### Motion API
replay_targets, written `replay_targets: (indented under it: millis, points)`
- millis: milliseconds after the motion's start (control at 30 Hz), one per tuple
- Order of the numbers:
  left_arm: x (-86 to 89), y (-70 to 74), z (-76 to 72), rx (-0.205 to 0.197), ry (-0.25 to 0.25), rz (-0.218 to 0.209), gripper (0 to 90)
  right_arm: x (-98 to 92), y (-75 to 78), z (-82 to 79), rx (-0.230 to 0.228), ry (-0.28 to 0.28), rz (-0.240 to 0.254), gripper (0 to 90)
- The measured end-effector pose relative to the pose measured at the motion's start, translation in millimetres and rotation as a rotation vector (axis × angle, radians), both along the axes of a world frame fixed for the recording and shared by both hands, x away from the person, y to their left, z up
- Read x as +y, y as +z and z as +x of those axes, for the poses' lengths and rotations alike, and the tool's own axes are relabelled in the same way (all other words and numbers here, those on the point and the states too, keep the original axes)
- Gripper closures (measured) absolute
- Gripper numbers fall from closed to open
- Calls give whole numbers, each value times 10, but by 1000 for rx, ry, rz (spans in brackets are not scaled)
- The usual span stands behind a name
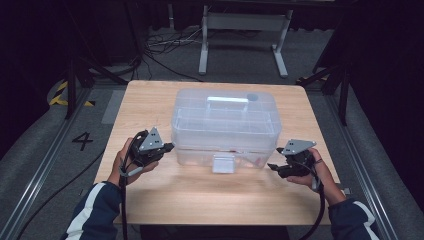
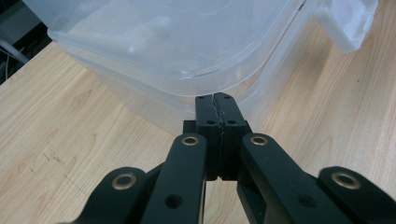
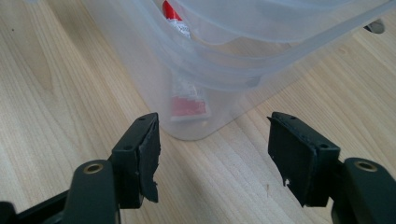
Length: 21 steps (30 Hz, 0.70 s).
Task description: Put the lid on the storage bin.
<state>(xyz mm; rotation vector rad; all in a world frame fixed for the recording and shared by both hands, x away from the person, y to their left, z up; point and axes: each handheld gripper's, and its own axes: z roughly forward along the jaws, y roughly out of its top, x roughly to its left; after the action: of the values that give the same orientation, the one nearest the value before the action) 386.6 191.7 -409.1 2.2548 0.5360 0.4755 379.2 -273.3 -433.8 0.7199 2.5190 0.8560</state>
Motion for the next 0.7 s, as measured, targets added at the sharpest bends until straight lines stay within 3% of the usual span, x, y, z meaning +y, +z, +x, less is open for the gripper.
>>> replay_targets:
  millis: [400,700]
  points:
    - [25,-54,-11,14,20,9,900,7,-15,3,0,2,-10,353]
    - [36,-74,-12,13,29,-9,897,6,-12,1,-8,5,-7,353]
